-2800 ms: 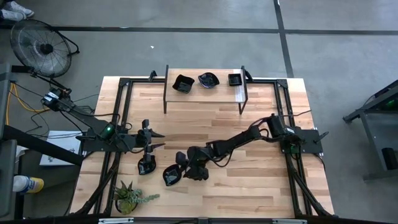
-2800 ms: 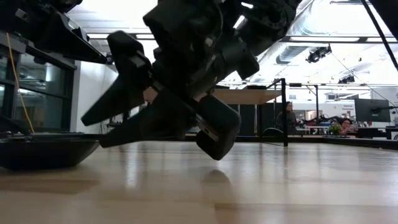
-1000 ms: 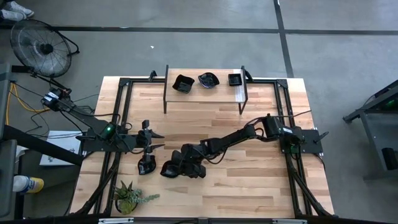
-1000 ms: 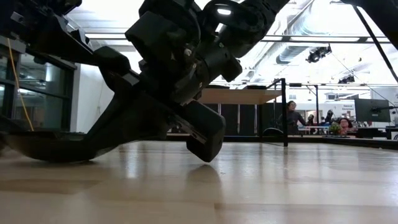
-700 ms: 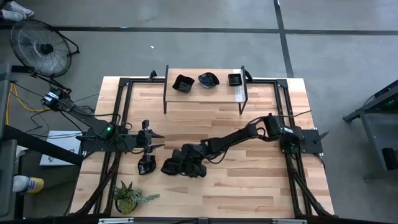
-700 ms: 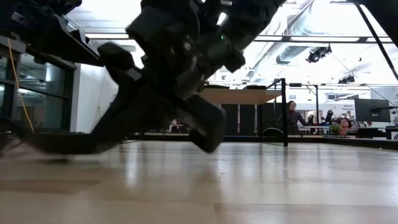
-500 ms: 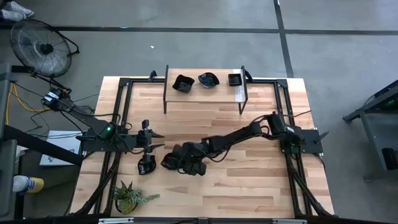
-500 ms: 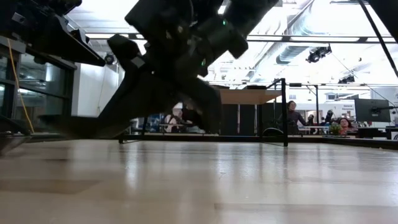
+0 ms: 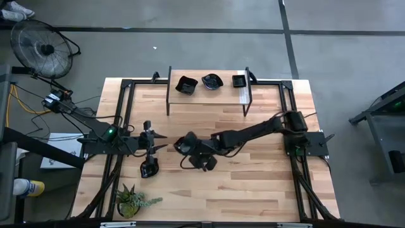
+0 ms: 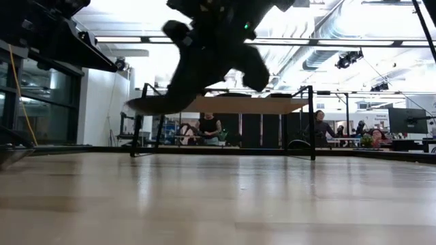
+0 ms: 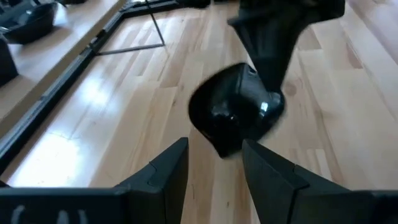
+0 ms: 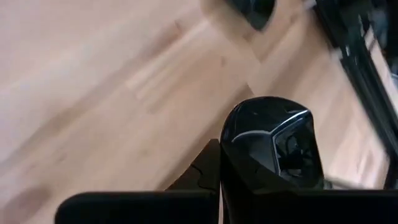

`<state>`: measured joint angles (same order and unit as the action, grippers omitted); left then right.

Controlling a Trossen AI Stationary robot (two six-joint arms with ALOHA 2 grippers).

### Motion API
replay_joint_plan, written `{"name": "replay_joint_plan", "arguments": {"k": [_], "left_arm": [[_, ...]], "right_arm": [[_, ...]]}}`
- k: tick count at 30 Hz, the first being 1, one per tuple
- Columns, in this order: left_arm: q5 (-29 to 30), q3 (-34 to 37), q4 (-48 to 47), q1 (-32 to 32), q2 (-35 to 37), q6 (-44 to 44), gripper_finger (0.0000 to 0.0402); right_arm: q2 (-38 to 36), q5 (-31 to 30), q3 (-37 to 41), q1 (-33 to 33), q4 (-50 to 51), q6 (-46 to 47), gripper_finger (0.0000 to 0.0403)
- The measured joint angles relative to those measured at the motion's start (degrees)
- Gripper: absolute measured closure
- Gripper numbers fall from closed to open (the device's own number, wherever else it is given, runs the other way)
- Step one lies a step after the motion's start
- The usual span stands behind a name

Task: Pick & Place Mini shaped plates
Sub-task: Stack the black leaf shaped plate on top of the black leaf shaped plate on the shelf

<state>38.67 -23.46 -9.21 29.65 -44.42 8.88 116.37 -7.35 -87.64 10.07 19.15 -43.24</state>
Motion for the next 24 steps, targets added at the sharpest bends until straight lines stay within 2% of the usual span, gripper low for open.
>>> {"name": "replay_joint_plan", "arguments": {"k": [8, 12, 24], "left_arm": [[1.59, 0.0, -0.06, 0.0, 0.0, -0.6, 0.0254], [1.88, 0.0, -0.15, 0.0, 0.0, -1.13, 0.0254], [2.5, 0.0, -0.89, 0.0, -0.13, -1.13, 0.0254]], "right_arm": [[-7.2, -5.68, 0.0, -5.36, 12.0, 5.63, 0.0403], [-10.78, -6.03, 0.04, -9.63, 15.73, 5.8, 0.0403], [-19.64, -5.92, 0.04, -21.3, 18.27, 1.2, 0.0403]]}}
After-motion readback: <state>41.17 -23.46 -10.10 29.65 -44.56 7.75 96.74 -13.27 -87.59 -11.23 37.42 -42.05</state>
